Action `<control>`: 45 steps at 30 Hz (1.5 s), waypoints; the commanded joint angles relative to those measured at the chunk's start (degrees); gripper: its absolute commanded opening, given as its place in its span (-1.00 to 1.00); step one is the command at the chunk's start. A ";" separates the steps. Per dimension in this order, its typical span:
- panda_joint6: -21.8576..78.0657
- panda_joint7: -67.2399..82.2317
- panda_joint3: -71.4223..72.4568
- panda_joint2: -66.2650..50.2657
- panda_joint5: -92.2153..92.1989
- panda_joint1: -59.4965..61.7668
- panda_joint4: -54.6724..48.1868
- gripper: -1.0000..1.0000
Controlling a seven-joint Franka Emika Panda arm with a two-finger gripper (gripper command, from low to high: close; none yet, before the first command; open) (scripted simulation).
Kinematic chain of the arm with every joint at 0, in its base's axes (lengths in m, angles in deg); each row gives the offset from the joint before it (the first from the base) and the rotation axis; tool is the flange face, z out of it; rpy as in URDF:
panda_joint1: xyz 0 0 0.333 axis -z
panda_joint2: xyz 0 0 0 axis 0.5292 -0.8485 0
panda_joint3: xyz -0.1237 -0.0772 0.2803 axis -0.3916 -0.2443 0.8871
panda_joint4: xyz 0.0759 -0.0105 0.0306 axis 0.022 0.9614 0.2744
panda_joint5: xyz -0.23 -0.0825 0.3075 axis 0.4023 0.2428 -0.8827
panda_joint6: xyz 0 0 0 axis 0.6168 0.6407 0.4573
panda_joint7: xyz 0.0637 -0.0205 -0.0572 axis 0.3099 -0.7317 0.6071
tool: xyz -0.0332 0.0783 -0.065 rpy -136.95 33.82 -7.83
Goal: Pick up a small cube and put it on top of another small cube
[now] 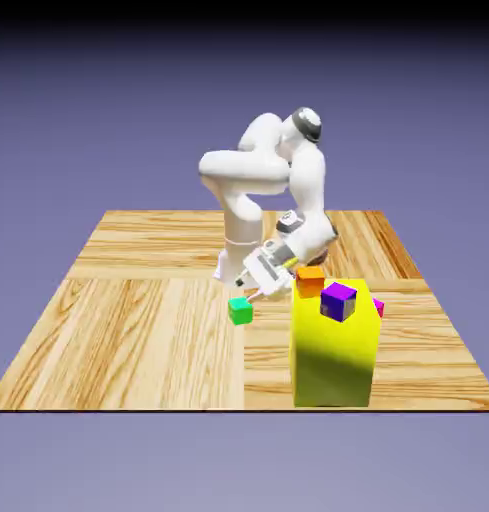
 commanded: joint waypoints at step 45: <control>12.34 6.33 -2.63 6.77 -9.49 -12.05 -0.53 -1.00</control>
